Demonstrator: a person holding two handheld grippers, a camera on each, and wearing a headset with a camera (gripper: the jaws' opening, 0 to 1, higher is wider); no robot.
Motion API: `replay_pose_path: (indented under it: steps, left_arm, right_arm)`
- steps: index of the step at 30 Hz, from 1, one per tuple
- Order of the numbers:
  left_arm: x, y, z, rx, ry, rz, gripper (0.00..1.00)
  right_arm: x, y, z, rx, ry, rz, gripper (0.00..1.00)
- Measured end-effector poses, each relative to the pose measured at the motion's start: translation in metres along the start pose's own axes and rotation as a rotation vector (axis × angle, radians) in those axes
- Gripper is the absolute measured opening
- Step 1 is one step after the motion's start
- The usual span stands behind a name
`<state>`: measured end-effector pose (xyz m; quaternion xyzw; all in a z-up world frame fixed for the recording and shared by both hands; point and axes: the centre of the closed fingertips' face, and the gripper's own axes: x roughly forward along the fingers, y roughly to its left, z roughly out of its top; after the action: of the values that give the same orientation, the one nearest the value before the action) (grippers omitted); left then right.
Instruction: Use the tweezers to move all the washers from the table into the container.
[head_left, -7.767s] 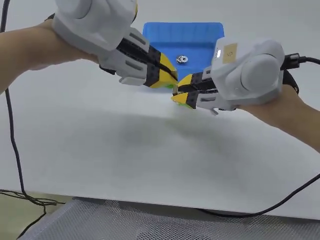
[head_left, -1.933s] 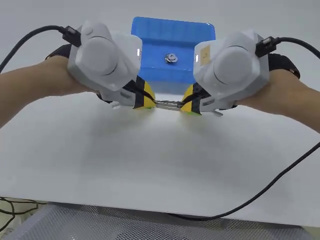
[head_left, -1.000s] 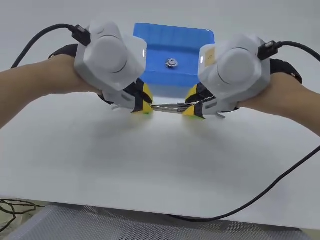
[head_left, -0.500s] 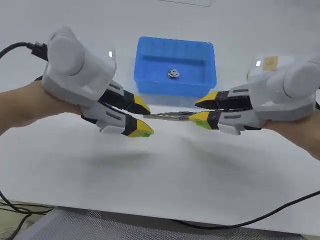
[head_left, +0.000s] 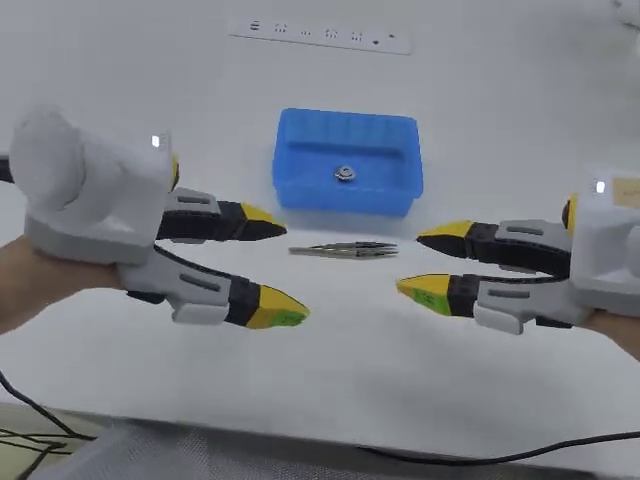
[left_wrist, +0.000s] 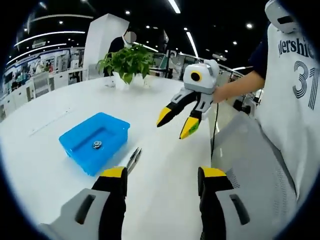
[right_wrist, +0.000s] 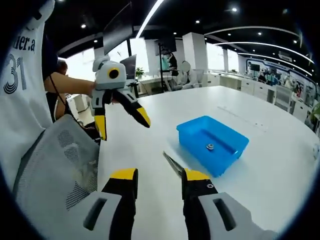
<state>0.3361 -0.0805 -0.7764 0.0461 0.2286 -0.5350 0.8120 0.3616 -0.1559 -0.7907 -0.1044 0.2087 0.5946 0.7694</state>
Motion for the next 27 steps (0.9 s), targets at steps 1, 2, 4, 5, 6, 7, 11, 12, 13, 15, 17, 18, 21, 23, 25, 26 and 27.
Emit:
replay_pose_path:
  steps: [1, 2, 4, 5, 6, 7, 11, 12, 13, 15, 17, 18, 21, 23, 25, 26, 27]
  left_arm:
    - [-0.001, -0.002, 0.0, 0.002, -0.003, 0.005, 0.68]
    - [-0.003, -0.005, -0.001, 0.001, 0.004, 0.005, 0.73]
    - [-0.005, -0.007, -0.005, 0.001, 0.023, 0.019, 0.76]
    - [-0.006, -0.008, -0.006, 0.002, 0.032, 0.023, 0.77]
    - [-0.009, -0.011, -0.007, 0.0, 0.035, 0.029, 0.79]
    - [-0.01, -0.012, -0.008, -0.003, 0.033, 0.035, 0.83]
    - [-0.017, -0.02, -0.007, -0.021, 0.002, 0.049, 0.98]
    - [-0.017, -0.02, -0.008, -0.029, 0.004, 0.052, 0.99]
    - [-0.019, -0.021, -0.011, -0.035, 0.012, 0.055, 0.99]
    - [-0.022, -0.022, -0.014, -0.027, 0.029, 0.065, 0.99]
    - [-0.026, -0.02, -0.014, -0.024, 0.023, 0.08, 0.99]
    - [-0.028, -0.021, -0.013, -0.027, 0.017, 0.08, 0.99]
    - [-0.033, -0.022, -0.013, -0.024, 0.015, 0.09, 0.99]
    - [-0.034, -0.023, -0.014, -0.024, 0.025, 0.091, 0.99]
    - [-0.036, -0.025, -0.015, -0.019, 0.03, 0.09, 0.99]
    - [-0.037, -0.026, -0.016, -0.02, 0.034, 0.088, 0.99]
    - [-0.037, -0.027, -0.017, -0.018, 0.037, 0.088, 0.99]
  right_arm:
    - [-0.001, 0.001, 0.003, 0.002, -0.012, -0.003, 0.41]
    - [-0.002, 0.003, 0.005, 0.004, -0.023, -0.008, 0.45]
    - [-0.004, 0.003, 0.008, -0.011, -0.026, -0.039, 0.53]
    - [-0.005, 0.004, 0.009, -0.017, -0.03, -0.039, 0.56]
    - [-0.007, 0.006, 0.012, -0.013, -0.04, -0.042, 0.58]
    - [-0.008, 0.009, 0.014, -0.002, -0.051, -0.043, 0.64]
    - [-0.009, 0.021, 0.012, -0.023, -0.048, -0.037, 0.8]
    - [-0.008, 0.024, 0.01, -0.027, -0.038, -0.032, 0.81]
    - [-0.008, 0.028, 0.008, -0.025, -0.035, -0.03, 0.85]
    - [-0.008, 0.033, 0.004, -0.04, -0.021, -0.037, 0.91]
    - [-0.008, 0.038, 0.003, -0.052, -0.017, -0.033, 0.96]
    - [-0.008, 0.041, 0.002, -0.05, -0.008, -0.024, 0.98]
    - [-0.009, 0.045, -0.003, -0.072, 0.015, -0.022, 1.0]
    - [-0.01, 0.045, -0.003, -0.072, 0.016, -0.025, 1.0]
    - [-0.011, 0.047, -0.001, -0.056, 0.001, -0.023, 1.0]
    - [-0.012, 0.046, -0.001, -0.052, 0.005, -0.027, 1.0]
    - [-0.012, 0.045, -0.001, -0.056, 0.008, -0.032, 1.0]
